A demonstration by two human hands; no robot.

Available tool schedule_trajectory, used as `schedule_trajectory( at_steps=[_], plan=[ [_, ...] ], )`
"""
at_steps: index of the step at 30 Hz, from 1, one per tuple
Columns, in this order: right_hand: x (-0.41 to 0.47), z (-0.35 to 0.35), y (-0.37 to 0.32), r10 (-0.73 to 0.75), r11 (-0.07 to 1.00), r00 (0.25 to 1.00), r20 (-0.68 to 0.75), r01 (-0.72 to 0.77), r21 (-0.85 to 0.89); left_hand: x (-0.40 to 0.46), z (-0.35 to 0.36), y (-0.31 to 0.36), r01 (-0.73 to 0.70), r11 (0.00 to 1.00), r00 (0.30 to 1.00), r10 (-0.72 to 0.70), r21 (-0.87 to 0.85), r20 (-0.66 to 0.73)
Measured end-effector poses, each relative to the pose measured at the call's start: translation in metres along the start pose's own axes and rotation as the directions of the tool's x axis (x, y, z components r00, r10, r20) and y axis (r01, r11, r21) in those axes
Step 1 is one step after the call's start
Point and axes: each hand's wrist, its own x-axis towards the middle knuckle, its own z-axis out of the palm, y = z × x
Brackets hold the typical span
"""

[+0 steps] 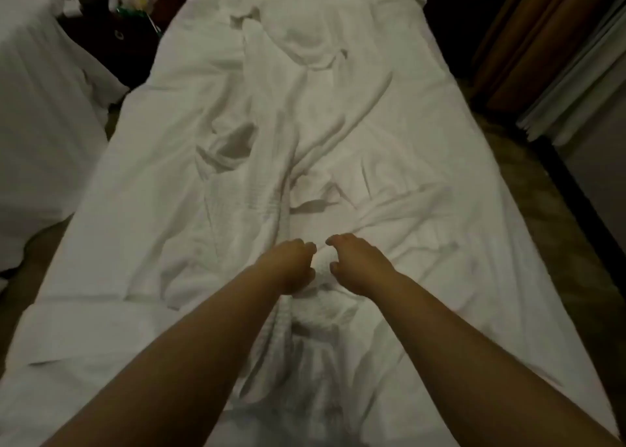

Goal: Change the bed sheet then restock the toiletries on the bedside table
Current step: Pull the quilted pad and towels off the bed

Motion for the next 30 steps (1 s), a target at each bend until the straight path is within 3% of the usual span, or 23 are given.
schedule_trajectory(
  at_steps=[6, 12, 16, 20, 27, 30],
  plan=[
    [0.0, 0.087, 0.018, 0.038, 0.999, 0.998, 0.055, -0.038, -0.012, 0.017, 0.085, -0.01, 0.005, 0.998, 0.995, 0.001, -0.062, 0.097],
    [-0.016, 0.156, 0.032, 0.085, 0.992, 0.996, 0.021, -0.082, -0.098, 0.018, 0.154, -0.021, -0.052, 0.994, 0.997, 0.046, -0.101, -0.061],
    [-0.02, 0.174, 0.046, 0.145, 0.982, 0.989, 0.032, -0.14, -0.126, 0.036, 0.155, -0.023, 0.032, 0.996, 0.984, -0.045, -0.078, -0.171],
    [-0.006, 0.177, 0.052, 0.199, 0.967, 0.975, -0.103, -0.212, -0.141, 0.063, 0.143, -0.024, 0.088, 0.995, 0.983, -0.094, -0.044, -0.156],
    [0.034, 0.166, 0.061, 0.148, 0.989, 0.97, -0.192, -0.15, 0.003, 0.109, 0.136, -0.024, 0.067, 0.998, 0.994, -0.065, 0.012, -0.093],
    [0.045, 0.164, 0.066, 0.149, 0.989, 0.968, -0.201, -0.145, 0.034, 0.121, 0.138, -0.018, 0.12, 0.992, 0.982, -0.113, 0.04, -0.151]
  ],
)
